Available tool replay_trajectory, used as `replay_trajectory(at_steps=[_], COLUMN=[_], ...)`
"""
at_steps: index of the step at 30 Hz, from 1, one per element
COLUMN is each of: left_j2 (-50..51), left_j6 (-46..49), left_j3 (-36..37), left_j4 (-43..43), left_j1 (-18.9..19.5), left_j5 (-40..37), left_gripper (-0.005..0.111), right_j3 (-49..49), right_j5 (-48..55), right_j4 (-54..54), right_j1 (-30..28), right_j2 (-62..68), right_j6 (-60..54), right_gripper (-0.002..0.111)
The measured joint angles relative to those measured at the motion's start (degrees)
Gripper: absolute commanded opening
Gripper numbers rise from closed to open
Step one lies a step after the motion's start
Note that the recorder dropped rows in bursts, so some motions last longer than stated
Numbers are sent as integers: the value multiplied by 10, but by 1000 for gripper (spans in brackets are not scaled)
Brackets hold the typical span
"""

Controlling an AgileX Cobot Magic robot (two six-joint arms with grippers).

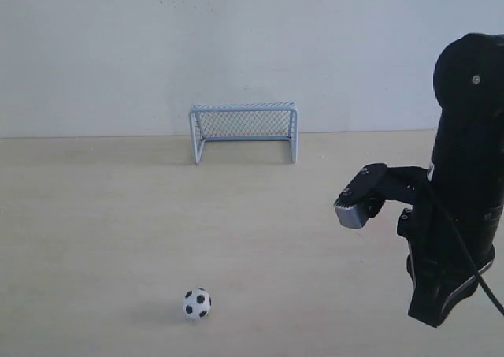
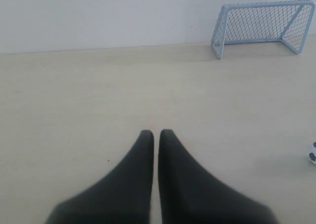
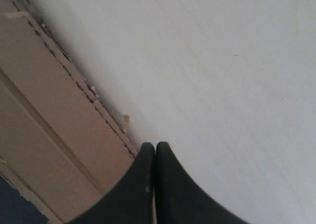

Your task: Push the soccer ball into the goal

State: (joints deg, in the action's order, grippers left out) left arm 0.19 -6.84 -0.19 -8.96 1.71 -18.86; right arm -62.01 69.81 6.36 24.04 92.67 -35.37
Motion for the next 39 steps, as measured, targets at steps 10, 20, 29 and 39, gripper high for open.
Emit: replay_trajectory(at_steps=[10, 20, 29, 39], left_j2=[0, 0, 0, 0], left_j6=[0, 0, 0, 0], left_j3=[0, 0, 0, 0], left_j4=[0, 0, 0, 0], left_j1=[0, 0, 0, 0], left_j5=[0, 0, 0, 0], left_gripper=[4, 4, 4, 4], right_j3=[1, 1, 1, 15], right_j5=[-1, 0, 2, -197], right_j4=[93, 107, 140, 160], right_j1=[0, 0, 0, 0], right_j2=[-104, -264, -443, -597], right_j6=[0, 22, 171, 196], right_gripper=[0, 0, 0, 0])
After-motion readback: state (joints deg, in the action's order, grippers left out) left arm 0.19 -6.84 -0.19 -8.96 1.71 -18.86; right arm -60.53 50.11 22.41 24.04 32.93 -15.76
